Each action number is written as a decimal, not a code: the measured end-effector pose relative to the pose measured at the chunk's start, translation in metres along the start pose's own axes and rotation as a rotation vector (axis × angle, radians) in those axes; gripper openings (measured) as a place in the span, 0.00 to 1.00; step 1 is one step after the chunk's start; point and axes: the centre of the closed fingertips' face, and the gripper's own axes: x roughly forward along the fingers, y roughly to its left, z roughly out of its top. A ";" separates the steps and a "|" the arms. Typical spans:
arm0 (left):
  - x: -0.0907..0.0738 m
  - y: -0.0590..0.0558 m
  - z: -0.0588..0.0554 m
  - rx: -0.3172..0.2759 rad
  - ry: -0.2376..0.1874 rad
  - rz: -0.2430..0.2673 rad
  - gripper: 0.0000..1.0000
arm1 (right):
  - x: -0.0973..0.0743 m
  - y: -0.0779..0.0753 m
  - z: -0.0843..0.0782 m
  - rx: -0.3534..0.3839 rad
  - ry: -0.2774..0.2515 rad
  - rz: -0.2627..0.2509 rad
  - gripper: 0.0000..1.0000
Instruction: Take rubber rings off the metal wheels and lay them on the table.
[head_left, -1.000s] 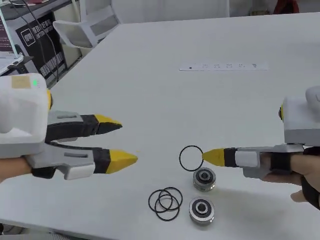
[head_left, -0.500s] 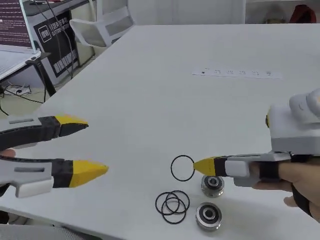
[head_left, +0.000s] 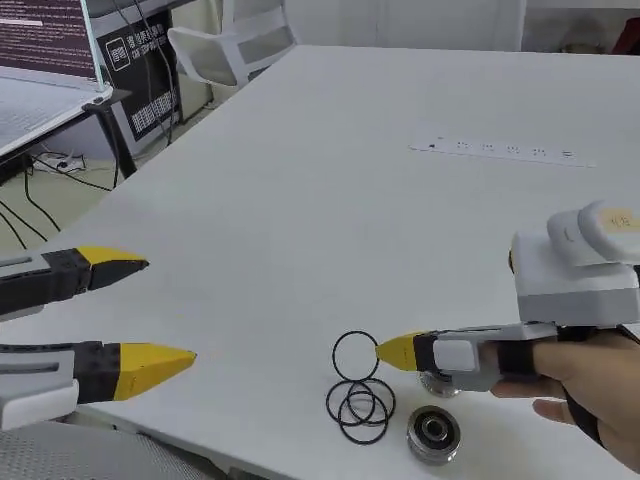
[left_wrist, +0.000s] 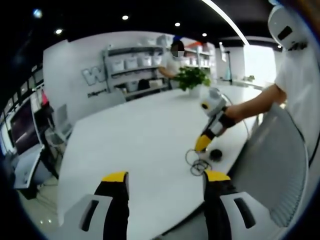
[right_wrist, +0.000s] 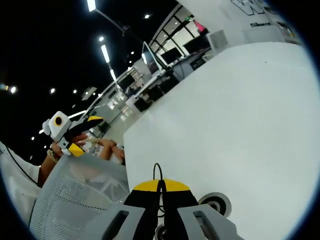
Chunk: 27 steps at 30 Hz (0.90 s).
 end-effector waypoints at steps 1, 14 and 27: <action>-0.001 0.000 0.001 -0.002 -0.002 0.001 0.60 | 0.002 -0.003 -0.003 -0.003 0.011 -0.012 0.00; -0.002 0.001 0.003 0.010 -0.007 0.011 0.60 | 0.003 -0.017 -0.017 0.005 0.065 -0.072 0.00; 0.000 -0.002 0.005 0.014 -0.010 0.008 0.60 | 0.008 -0.021 -0.021 -0.136 0.129 -0.126 0.00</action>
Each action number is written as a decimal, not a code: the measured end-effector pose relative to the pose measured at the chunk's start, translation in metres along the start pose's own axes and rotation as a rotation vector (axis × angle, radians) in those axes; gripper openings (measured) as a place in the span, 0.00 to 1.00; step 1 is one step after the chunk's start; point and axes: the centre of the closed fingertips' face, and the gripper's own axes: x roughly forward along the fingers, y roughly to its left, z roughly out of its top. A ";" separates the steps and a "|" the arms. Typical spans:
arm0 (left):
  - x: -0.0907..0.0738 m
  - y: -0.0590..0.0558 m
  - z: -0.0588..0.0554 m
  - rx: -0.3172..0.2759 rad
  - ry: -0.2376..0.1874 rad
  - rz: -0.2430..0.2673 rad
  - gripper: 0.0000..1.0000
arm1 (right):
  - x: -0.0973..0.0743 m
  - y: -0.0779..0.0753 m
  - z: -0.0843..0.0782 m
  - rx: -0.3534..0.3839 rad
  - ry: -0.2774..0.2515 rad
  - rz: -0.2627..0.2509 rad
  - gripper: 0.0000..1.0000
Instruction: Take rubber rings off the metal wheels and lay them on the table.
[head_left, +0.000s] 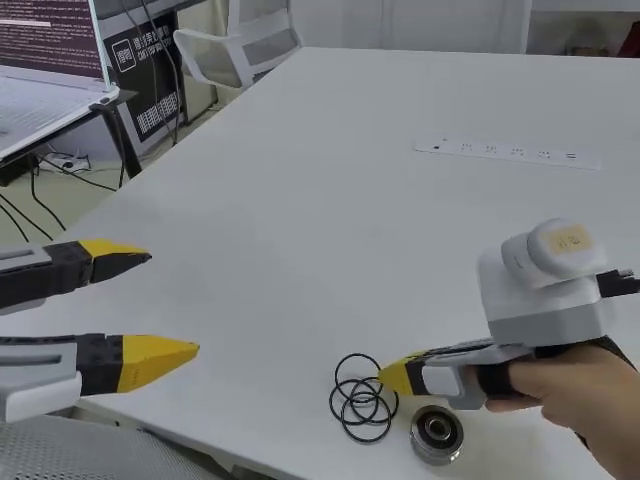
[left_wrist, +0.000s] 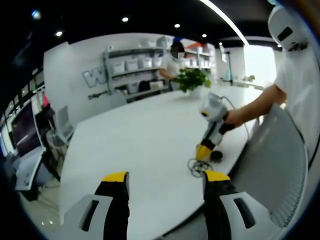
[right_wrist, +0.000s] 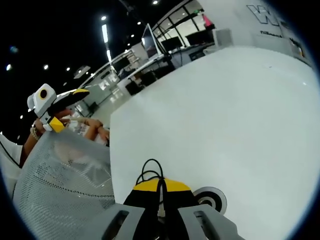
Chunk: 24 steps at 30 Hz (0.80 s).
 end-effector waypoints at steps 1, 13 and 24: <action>0.000 0.000 0.000 0.000 -0.001 0.000 0.60 | 0.000 0.000 0.000 -0.006 0.002 -0.002 0.00; 0.001 -0.002 0.002 -0.002 -0.002 -0.004 0.60 | -0.004 -0.002 -0.001 -0.072 0.018 -0.027 0.02; 0.002 -0.002 0.002 0.002 -0.004 -0.021 0.61 | -0.019 0.001 0.005 -0.086 -0.011 -0.034 0.08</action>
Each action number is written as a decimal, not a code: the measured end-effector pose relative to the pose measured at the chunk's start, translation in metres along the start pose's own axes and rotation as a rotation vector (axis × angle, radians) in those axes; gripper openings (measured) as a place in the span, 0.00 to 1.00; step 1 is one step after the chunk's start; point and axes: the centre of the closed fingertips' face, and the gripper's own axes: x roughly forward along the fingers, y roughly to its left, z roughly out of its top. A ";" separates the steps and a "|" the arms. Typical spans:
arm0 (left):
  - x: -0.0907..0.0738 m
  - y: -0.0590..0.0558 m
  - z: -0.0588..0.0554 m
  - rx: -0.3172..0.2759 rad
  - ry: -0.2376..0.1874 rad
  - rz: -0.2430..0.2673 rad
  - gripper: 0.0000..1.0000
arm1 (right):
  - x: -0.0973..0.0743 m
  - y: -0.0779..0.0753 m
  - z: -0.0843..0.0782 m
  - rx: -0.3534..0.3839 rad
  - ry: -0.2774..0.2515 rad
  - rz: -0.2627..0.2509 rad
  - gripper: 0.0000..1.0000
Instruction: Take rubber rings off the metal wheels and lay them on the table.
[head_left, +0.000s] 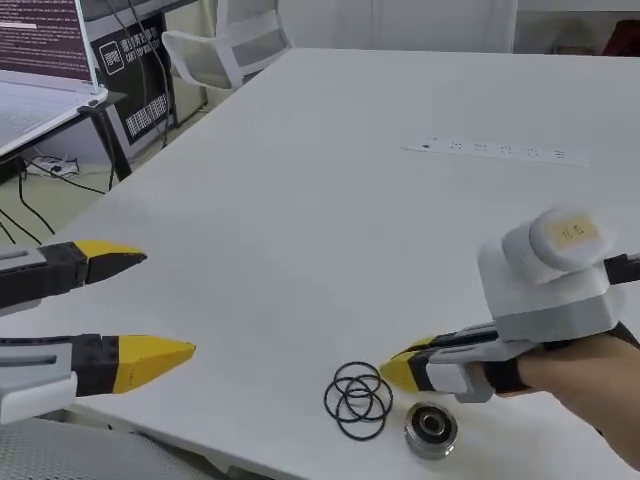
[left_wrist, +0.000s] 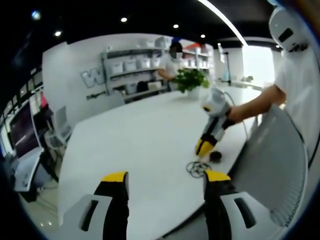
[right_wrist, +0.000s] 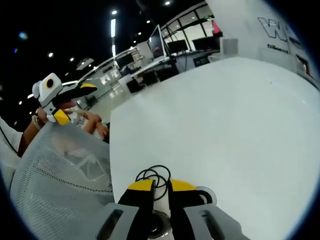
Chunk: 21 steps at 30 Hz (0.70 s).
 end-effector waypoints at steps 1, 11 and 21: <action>0.001 0.000 0.000 -0.002 0.000 -0.005 0.61 | -0.003 0.001 0.002 -0.002 -0.007 0.003 0.09; 0.010 0.000 -0.002 0.000 0.008 -0.056 0.67 | -0.041 0.008 0.016 -0.031 -0.104 -0.004 0.22; 0.020 -0.006 -0.010 -0.009 0.026 -0.133 0.77 | -0.079 0.025 0.011 -0.110 -0.138 -0.044 0.45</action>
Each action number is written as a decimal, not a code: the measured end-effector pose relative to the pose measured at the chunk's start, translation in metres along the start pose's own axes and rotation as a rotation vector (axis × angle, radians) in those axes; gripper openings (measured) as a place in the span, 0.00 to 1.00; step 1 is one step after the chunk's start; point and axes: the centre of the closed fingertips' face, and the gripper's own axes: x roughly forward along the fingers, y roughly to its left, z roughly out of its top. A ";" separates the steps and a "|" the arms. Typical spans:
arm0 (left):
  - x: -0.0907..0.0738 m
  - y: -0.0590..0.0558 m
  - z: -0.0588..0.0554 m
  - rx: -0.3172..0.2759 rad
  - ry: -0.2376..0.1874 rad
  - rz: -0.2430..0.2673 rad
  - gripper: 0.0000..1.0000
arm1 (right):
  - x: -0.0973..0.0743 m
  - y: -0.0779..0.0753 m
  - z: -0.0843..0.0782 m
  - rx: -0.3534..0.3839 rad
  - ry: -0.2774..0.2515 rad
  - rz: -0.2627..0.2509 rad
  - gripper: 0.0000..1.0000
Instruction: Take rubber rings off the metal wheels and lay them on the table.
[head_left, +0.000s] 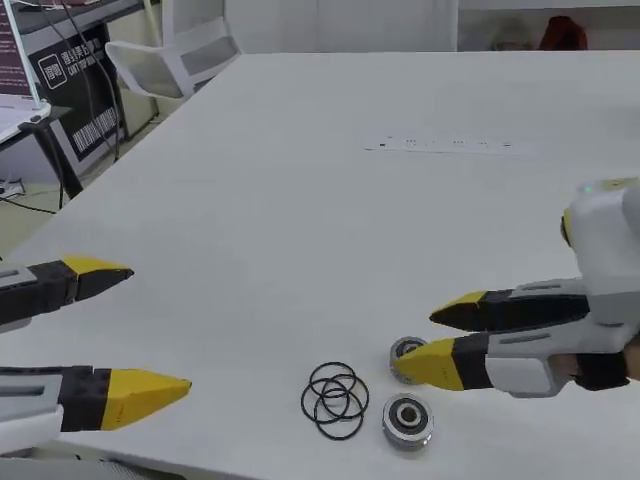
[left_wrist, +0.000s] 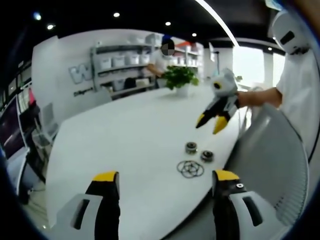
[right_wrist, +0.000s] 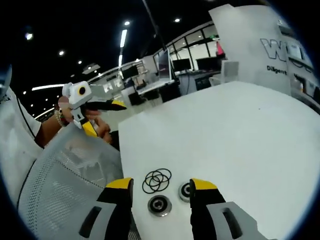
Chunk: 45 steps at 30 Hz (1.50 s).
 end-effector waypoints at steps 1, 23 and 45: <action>0.001 0.000 0.000 -0.003 0.000 -0.007 0.79 | -0.003 0.002 0.000 -0.002 -0.004 0.000 0.47; 0.011 0.001 -0.013 -0.071 -0.007 -0.063 1.00 | -0.046 -0.016 -0.044 -0.028 0.016 -0.211 0.99; 0.014 0.003 -0.025 -0.125 0.016 -0.060 1.00 | -0.045 -0.017 -0.095 0.079 0.099 -0.256 0.99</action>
